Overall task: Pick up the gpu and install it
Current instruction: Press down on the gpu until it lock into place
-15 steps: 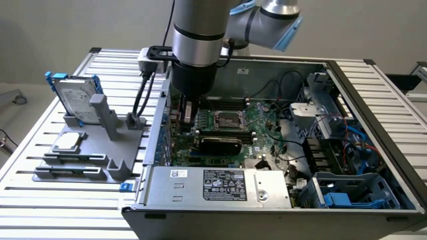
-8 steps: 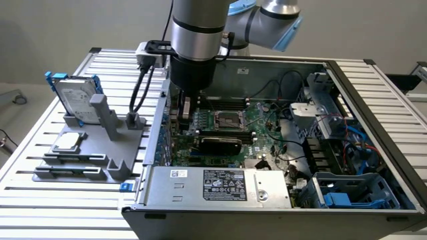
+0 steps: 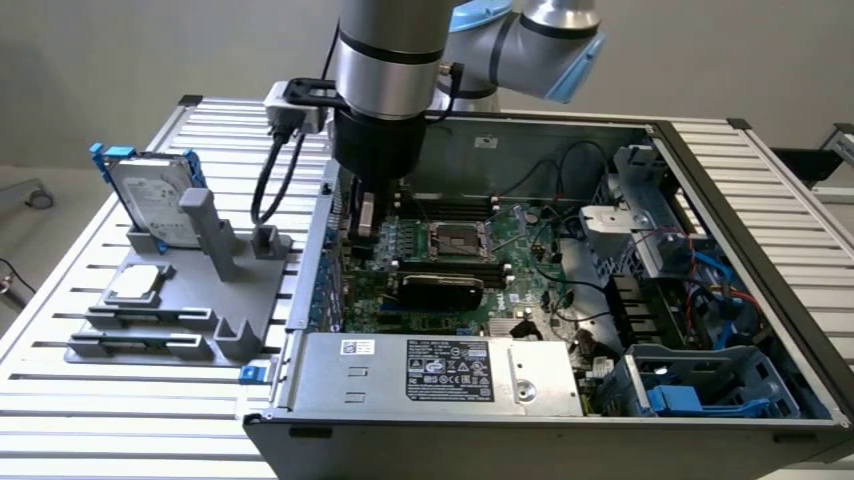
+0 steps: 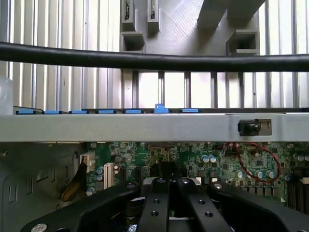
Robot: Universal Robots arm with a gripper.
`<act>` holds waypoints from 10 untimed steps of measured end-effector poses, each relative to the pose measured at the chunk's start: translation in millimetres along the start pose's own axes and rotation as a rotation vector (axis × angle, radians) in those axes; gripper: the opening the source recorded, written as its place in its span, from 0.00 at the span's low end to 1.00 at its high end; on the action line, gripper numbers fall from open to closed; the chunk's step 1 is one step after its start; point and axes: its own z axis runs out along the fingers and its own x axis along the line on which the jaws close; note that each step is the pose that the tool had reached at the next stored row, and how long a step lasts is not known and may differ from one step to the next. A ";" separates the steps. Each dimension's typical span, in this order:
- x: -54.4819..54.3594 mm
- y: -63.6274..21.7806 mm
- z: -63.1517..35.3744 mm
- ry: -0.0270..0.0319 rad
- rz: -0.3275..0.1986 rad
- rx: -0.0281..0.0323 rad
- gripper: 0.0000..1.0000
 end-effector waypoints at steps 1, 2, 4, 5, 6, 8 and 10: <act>-0.1 0.5 0.1 0.0014 0.000 -0.0018 0.11; -0.1 0.8 0.2 0.0028 0.000 -0.0038 0.11; -0.2 1.1 0.2 0.0044 0.000 -0.0101 0.11; -0.3 1.2 0.2 0.0048 0.000 -0.0129 0.11; -0.5 1.3 0.2 0.0050 0.000 -0.0153 0.11; -0.9 1.3 0.2 0.0054 0.000 -0.0206 0.11; -1.5 1.3 0.1 0.0063 0.000 -0.0248 0.11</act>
